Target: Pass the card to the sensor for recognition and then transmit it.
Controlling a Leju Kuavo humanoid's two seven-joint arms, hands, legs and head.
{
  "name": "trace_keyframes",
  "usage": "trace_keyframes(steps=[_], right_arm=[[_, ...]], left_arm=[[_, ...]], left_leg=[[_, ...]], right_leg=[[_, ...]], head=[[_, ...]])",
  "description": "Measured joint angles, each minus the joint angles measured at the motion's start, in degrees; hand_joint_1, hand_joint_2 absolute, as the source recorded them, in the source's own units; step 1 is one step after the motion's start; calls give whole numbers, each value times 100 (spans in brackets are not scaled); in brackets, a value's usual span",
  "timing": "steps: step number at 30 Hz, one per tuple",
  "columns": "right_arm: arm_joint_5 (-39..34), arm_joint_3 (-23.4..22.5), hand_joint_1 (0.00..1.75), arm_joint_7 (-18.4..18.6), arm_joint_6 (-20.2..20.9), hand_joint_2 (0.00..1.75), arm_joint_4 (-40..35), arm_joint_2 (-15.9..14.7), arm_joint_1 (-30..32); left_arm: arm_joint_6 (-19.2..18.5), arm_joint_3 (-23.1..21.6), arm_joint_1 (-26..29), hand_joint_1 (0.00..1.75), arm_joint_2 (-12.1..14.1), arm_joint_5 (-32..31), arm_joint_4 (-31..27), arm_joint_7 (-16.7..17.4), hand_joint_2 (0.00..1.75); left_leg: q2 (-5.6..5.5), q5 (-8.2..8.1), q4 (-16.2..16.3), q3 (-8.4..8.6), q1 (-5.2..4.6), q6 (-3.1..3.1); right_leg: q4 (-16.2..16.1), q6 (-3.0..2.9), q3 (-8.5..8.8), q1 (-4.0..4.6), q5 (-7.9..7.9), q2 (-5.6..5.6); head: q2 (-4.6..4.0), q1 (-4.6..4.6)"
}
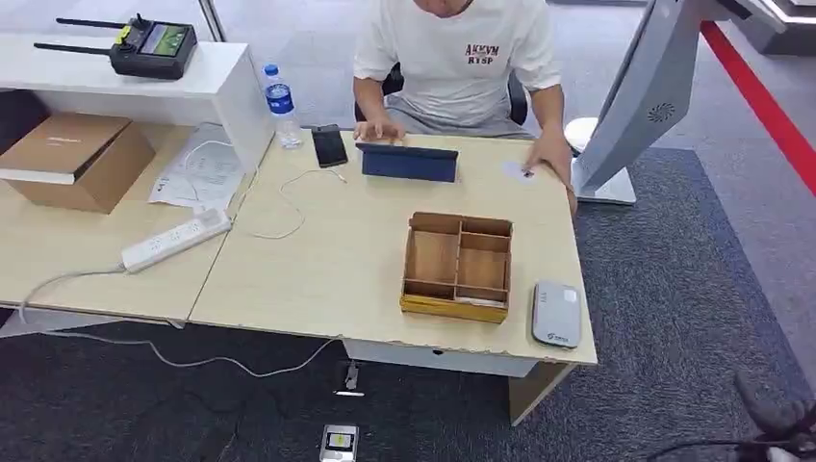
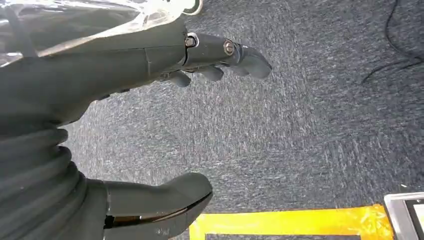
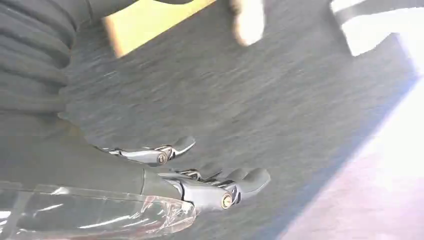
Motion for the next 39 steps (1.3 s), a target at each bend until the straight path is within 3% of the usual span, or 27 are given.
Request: trace_keyframes(steps=[5,11,20,23,24,25,31,35,39], right_arm=[[-37,-100,0,308,175,175,-776,9,-225],[-48,-118,0,393,352,175,-1520,140,-224],[-37,-118,0,409,374,175,-1629,153,-199],[264,-37,0,661,276,175,-2529,341,-68],[1149,307,0,839,-134,175,-3675,533,79],[2154,569,0,837,-532,175,-4114,577,68],[5008,1257,0,660,-1377,175,-4581,621,-132],[6250,1695,0,494,-1791,175,-4452,673,-490],[6856,2041,0,418,-2105,175,-4096,717,-875]], left_arm=[[-26,0,1,0,0,-20,0,2,175],[-50,0,-2,0,-2,-44,0,-70,175],[-50,0,-3,0,-2,-48,0,-74,175],[-50,0,-3,0,-2,-70,0,-111,175],[-68,0,-9,0,-2,-116,4,-184,175],[-87,0,-13,0,-2,-171,4,-247,175],[-120,-61,-16,0,0,-319,4,-330,175],[-120,-92,-16,0,0,-341,4,-348,175],[-129,-101,-15,0,0,-363,4,-383,175]], left_leg=[[-8,5,0,-5,1,3],[-6,6,0,-8,1,3],[-6,6,0,-8,1,3],[-7,6,0,-11,1,3],[-9,9,0,-19,0,4],[-11,12,0,-19,1,1],[-9,13,0,-19,1,1],[-10,20,0,-25,1,-2],[-12,22,0,-28,1,-1]], right_leg=[[1,0,-3,1,0,-4],[3,0,-6,1,0,-4],[3,0,-6,1,0,-4],[5,0,-12,1,0,-5],[11,-1,-19,1,1,-6],[11,-1,-19,2,1,-6],[16,-2,-21,2,2,-6],[18,-6,-30,1,5,-6],[18,-6,-30,2,7,-7]], head=[[0,0],[-2,0],[0,0],[0,0],[0,-2],[0,0],[0,0],[0,0],[0,0]])
